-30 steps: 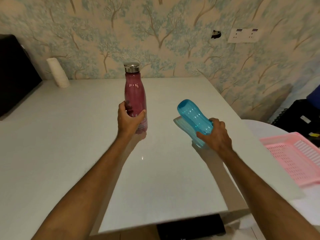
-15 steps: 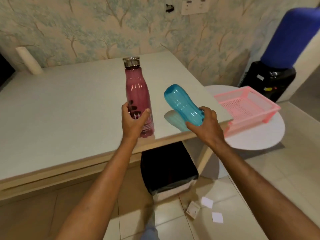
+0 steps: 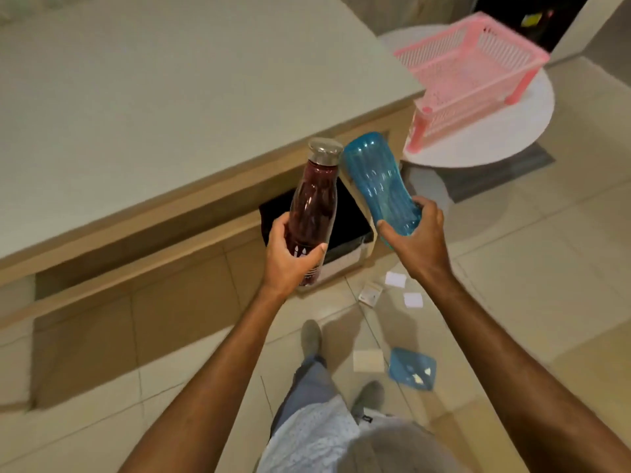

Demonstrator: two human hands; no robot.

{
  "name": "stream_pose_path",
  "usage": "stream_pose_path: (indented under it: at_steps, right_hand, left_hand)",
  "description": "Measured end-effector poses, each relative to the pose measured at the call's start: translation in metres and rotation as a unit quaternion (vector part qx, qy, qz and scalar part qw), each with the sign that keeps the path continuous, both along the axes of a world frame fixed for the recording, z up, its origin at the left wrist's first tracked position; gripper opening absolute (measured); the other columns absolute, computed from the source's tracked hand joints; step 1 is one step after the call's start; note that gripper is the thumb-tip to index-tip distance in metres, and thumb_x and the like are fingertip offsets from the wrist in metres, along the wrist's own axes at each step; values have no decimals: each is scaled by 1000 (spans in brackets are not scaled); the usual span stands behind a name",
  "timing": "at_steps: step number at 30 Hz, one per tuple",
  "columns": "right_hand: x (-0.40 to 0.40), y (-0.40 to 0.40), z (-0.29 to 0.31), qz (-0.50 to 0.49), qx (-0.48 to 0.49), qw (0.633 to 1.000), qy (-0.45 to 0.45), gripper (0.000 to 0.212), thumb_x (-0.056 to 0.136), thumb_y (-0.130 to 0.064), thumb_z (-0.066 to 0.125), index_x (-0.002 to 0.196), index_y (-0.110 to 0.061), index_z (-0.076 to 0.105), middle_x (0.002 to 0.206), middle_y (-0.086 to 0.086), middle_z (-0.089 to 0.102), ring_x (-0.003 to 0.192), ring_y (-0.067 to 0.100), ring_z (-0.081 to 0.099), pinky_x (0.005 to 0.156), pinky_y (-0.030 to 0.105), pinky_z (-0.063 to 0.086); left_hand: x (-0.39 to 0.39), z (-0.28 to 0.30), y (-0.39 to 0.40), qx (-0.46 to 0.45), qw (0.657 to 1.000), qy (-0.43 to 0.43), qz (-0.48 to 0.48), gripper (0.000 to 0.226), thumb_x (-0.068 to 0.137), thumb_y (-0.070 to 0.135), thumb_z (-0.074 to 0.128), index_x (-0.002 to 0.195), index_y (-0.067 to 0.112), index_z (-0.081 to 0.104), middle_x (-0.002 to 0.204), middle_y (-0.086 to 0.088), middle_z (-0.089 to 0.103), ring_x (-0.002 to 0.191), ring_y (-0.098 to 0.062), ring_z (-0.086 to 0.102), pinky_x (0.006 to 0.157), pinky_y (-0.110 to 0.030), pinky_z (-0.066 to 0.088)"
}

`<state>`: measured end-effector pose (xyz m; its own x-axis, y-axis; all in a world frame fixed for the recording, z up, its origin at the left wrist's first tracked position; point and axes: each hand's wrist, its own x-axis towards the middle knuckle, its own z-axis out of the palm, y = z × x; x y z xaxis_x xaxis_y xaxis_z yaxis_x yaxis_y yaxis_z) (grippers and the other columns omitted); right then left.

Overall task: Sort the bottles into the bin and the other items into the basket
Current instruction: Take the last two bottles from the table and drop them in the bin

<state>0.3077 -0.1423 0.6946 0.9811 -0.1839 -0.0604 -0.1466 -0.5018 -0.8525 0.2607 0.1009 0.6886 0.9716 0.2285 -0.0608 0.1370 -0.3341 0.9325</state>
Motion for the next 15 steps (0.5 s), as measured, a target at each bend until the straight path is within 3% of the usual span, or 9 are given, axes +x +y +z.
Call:
stream_pose_path:
  at_steps: [3, 5, 7, 9, 12, 15]
  right_hand:
    - [-13, 2, -38, -23, 28, 998, 43, 67, 67, -62, 74, 121, -45, 39, 119, -16, 41, 97, -21, 49, 72, 8, 37]
    - [-18, 6, -65, -28, 39, 996, 79, 63, 67, -63, 73, 117, -50, 36, 116, -17, 41, 96, -23, 49, 71, 9, 38]
    - [-15, 12, -96, -27, 59, 991, 119, 64, 69, -65, 73, 119, -47, 37, 118, -15, 44, 99, -14, 55, 71, 14, 47]
    - [-11, 18, -114, -25, 79, 985, 151, 71, 70, -64, 74, 127, -39, 39, 125, -8, 48, 104, 2, 60, 74, 21, 53]
    - [14, 40, -161, -36, 114, 969, 218, 77, 75, -60, 77, 136, -30, 40, 128, -1, 49, 107, 11, 60, 77, 22, 54]
    - [40, 63, -205, -42, 154, 946, 281, 78, 79, -63, 75, 138, -26, 39, 127, 2, 55, 107, 19, 64, 89, 36, 60]
  left_hand:
    - [-13, -39, 2, -1, 997, 81, -16, 76, 75, 30, 86, 135, 42, 41, 124, 15, 57, 108, 3, 60, 73, -14, 54]
    - [-14, -67, 7, 8, 992, 127, -19, 76, 76, 29, 86, 137, 35, 42, 126, 13, 57, 114, -2, 57, 89, -28, 55]
    - [-5, -96, 14, 15, 985, 171, -13, 75, 77, 27, 86, 139, 29, 44, 129, 6, 60, 116, -11, 59, 99, -39, 53]
    - [4, -111, 21, 22, 979, 204, -1, 75, 77, 30, 85, 139, 28, 44, 128, 3, 61, 114, -15, 60, 97, -45, 55]
    - [35, -156, 41, 33, 968, 248, 7, 75, 76, 34, 85, 139, 28, 44, 126, 2, 60, 111, -19, 62, 93, -46, 57]
    - [67, -198, 63, 45, 960, 275, 20, 74, 75, 36, 85, 137, 29, 46, 110, 9, 61, 102, -17, 65, 87, -42, 58]
